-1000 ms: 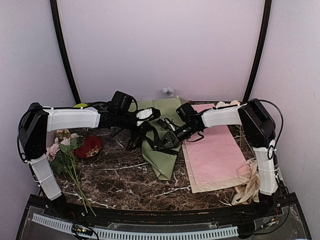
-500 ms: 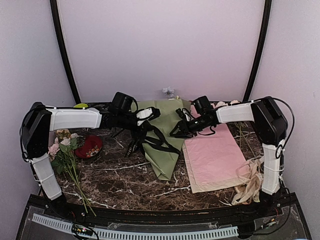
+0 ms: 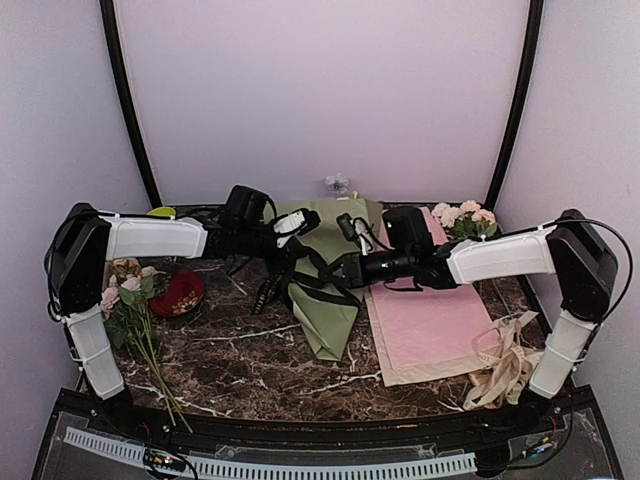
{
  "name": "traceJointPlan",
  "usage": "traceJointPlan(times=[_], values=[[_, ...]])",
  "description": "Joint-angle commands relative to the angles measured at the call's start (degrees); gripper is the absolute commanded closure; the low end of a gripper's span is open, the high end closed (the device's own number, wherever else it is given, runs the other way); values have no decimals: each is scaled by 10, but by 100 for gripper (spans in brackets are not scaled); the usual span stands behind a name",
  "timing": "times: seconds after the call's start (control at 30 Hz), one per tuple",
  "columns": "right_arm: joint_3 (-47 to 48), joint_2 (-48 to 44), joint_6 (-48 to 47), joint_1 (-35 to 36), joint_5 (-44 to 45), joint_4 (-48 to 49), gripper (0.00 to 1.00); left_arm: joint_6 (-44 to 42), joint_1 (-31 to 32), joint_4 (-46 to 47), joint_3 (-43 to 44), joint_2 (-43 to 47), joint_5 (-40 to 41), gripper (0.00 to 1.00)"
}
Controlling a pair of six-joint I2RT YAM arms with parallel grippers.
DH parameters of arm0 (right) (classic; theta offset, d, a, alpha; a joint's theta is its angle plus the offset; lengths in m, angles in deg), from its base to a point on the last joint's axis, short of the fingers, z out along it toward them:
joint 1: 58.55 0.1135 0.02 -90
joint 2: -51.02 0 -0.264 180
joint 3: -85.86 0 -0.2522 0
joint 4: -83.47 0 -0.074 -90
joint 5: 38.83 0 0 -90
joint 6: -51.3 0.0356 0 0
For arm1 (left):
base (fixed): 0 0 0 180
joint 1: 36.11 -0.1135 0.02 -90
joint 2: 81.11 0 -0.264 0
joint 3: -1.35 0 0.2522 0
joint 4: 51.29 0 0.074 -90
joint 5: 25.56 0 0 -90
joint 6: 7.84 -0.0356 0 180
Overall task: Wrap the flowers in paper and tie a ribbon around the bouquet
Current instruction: Cross the ribbon over the folded bouquet.
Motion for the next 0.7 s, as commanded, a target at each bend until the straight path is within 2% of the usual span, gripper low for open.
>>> traceJointPlan(times=[0.0,0.27,0.43,0.67], values=[[-11,26,-10,42,61,53,72,18,-4,22,-4,2,-1,100],[-18,51,22,57,169,43,76,17,-4,22,-8,3,-6,100],[-5,64,36,57,208,22,77,16,-4,19,-9,5,-8,100],[33,94,40,57,233,7,67,16,-4,17,-9,4,-11,100]])
